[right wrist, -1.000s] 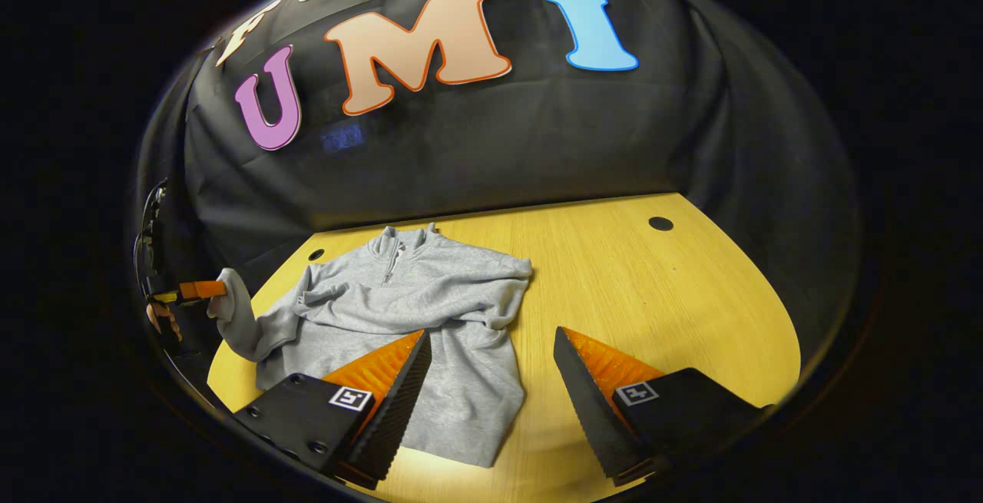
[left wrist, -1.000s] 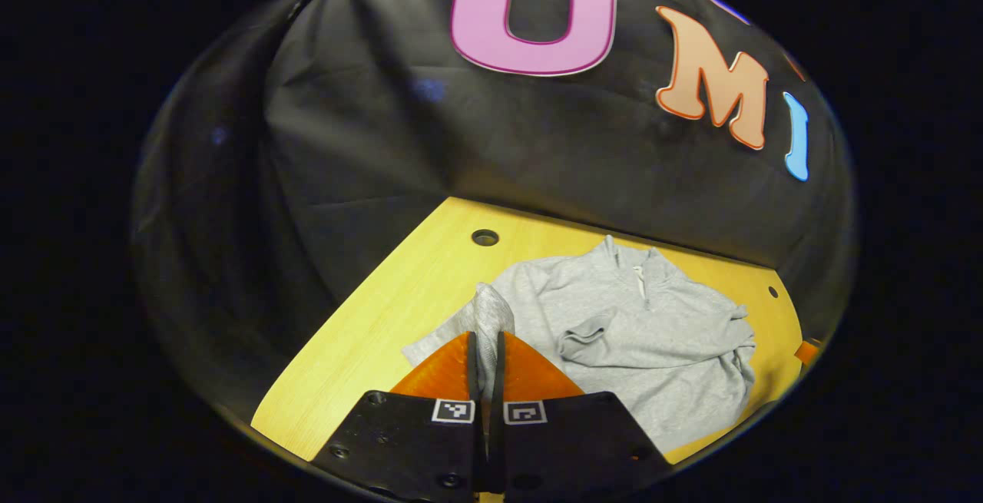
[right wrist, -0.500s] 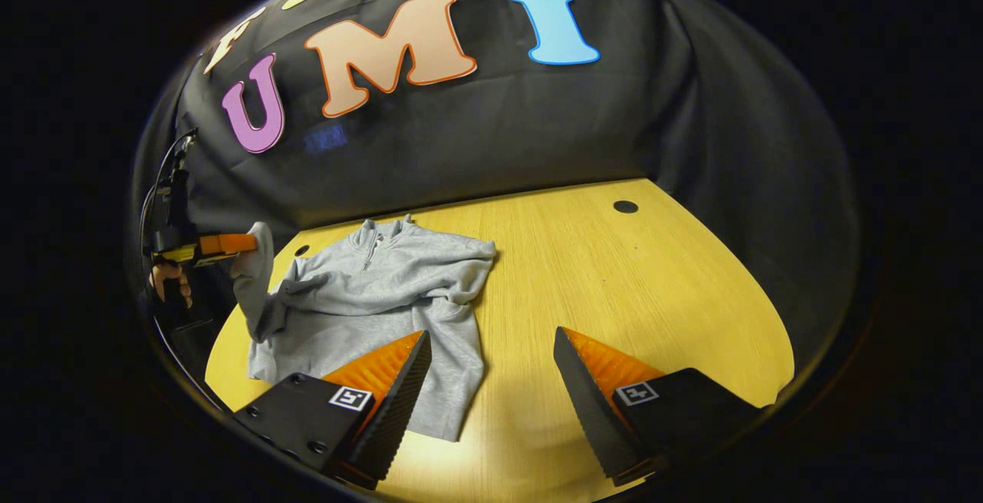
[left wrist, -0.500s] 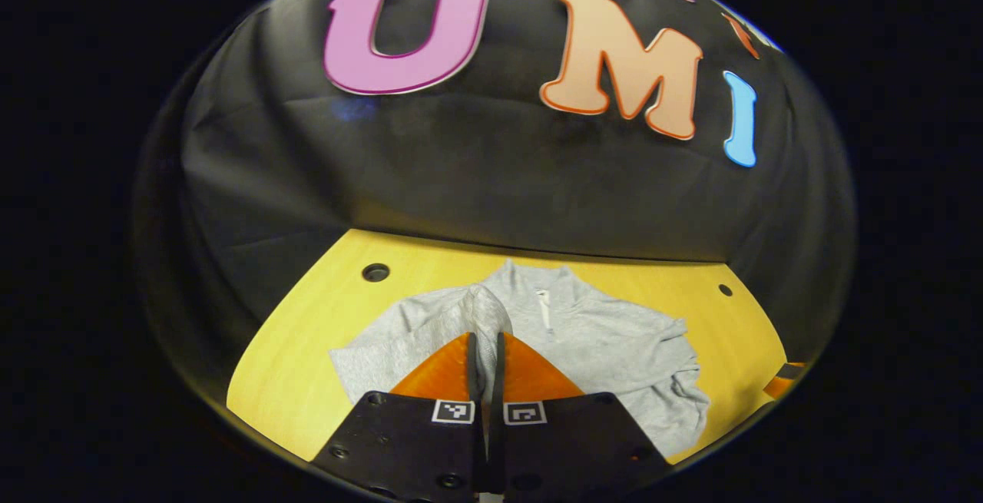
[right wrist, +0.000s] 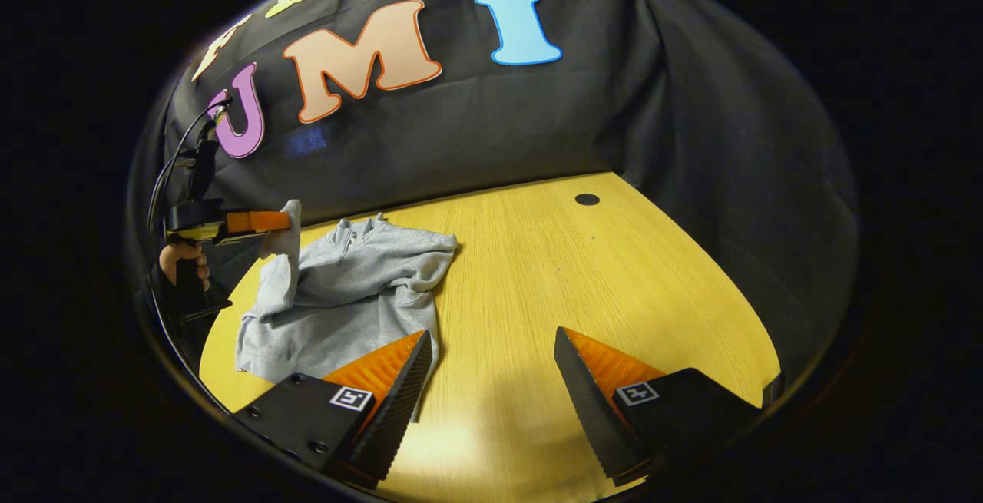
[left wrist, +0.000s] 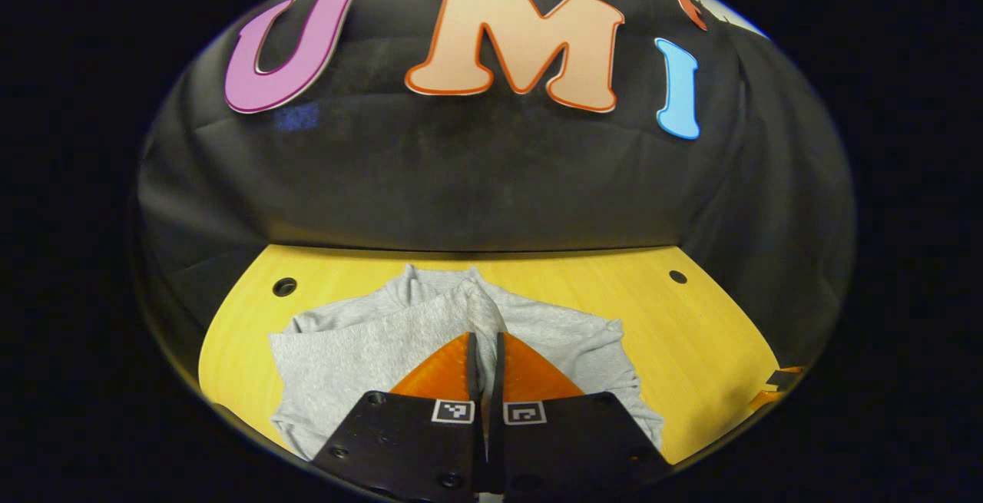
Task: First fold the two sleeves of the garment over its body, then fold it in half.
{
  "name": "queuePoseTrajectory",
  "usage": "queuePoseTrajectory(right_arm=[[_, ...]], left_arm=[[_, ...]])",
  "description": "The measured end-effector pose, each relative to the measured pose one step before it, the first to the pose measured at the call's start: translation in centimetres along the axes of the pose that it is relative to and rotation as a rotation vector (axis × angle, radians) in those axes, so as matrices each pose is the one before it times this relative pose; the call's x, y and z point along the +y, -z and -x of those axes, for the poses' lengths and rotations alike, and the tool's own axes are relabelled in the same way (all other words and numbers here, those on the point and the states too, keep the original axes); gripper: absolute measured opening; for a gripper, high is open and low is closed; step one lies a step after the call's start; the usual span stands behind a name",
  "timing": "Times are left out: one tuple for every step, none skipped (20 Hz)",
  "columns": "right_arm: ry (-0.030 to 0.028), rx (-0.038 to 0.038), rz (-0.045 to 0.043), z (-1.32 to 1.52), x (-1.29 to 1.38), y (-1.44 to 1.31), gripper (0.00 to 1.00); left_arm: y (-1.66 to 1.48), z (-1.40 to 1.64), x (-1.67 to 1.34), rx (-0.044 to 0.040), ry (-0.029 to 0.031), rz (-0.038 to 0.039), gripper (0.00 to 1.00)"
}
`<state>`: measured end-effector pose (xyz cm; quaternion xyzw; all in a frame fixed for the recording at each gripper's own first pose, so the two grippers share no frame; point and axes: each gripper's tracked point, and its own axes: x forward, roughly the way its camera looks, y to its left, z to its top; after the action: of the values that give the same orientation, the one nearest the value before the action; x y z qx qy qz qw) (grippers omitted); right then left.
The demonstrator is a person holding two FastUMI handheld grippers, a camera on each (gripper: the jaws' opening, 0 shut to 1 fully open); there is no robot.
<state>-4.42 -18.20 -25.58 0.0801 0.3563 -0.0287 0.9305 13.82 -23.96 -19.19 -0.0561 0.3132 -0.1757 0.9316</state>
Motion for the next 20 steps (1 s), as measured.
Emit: queuePoseTrajectory(right_arm=[[0.00199,0.00449,0.00004,0.082,-0.358,0.289,0.99],[0.00193,0.00439,0.00048,0.078,-0.324,0.225,0.96],[0.00141,0.00425,0.00017,0.097,-0.243,0.197,0.99],[-0.00092,0.00133,-0.00033,0.127,-0.139,0.055,0.99],[-0.00168,0.00192,0.00088,0.16,-0.119,0.207,0.96],[-0.00321,0.00354,0.00243,-0.025,-0.045,0.117,0.99],[-0.00217,0.00332,0.00329,0.019,-0.086,0.182,0.99],[-0.00314,0.00497,0.0041,-0.053,-0.038,0.133,0.99],[-0.0039,0.00314,0.00357,0.042,-0.046,0.108,0.99],[-0.0043,0.00241,0.00316,0.046,0.017,0.032,0.99],[-0.00651,0.0037,0.00162,-0.051,0.037,0.098,0.99],[-0.00906,0.00393,0.0014,-0.106,0.171,0.015,0.99],[-0.00855,0.00375,0.00149,-0.148,0.187,0.046,0.99],[-0.00837,0.00234,0.00214,-0.144,0.205,-0.068,0.99],[-0.01138,0.0028,0.00169,-0.242,0.371,-0.049,0.96],[-0.01051,-0.00063,0.00172,-0.221,0.233,-0.098,0.96],[-0.01329,-0.00257,0.00481,-0.033,0.41,-0.252,0.99],[-0.00939,-0.00299,0.00516,-0.132,0.308,-0.24,0.96],[-0.01465,-0.00383,0.00471,-0.125,0.485,-0.178,0.96],[-0.01283,-0.00207,0.00279,-0.195,0.51,-0.083,0.99]], left_arm=[[0.262,-0.513,-1.134,0.0083,0.01754,0.00252,0.0],[0.582,-0.533,-0.893,0.0142,0.01016,-0.00336,0.0],[0.602,-0.564,-0.693,0.01586,0.00185,-0.00702,0.0],[0.608,-0.68,-0.595,0.01589,0.00012,-0.00666,0.0],[0.455,-0.736,-0.73,0.01491,0.00645,-0.00463,0.0],[0.591,-0.774,-0.573,0.01509,0.00726,-0.00111,0.02],[0.528,-0.635,-0.427,0.01252,0.00479,-0.00469,0.0],[0.556,-0.464,-0.305,0.01163,-0.00979,-0.00911,0.0],[0.731,-0.563,-0.253,0.01605,-0.00556,-0.01091,0.03],[0.439,-0.411,-0.45,0.01369,0.00386,-0.00508,0.0],[0.446,-0.457,-0.374,0.01182,0.00884,-0.00338,0.03],[0.358,-0.166,-0.528,0.00924,0.02566,0.00365,0.04],[0.105,-0.25,-0.762,0.00002,0.02763,0.01281,0.12],[-0.047,-0.017,-0.982,-0.00904,0.02487,0.01848,0.18],[-0.375,0.185,-0.149,-0.01522,0.00769,0.01234,0.29],[-0.507,0.306,0.01,-0.02083,-0.00191,0.00106,0.48],[-0.609,0.394,0.475,-0.02114,-0.01793,-0.00856,0.64],[-0.223,0.305,0.593,-0.02042,-0.02099,-0.00762,0.8],[-0.502,1.003,0.905,-0.01458,-0.02176,0.00214,0.96],[-0.345,0.847,1.072,-0.0164,-0.02164,0.01177,0.95]])
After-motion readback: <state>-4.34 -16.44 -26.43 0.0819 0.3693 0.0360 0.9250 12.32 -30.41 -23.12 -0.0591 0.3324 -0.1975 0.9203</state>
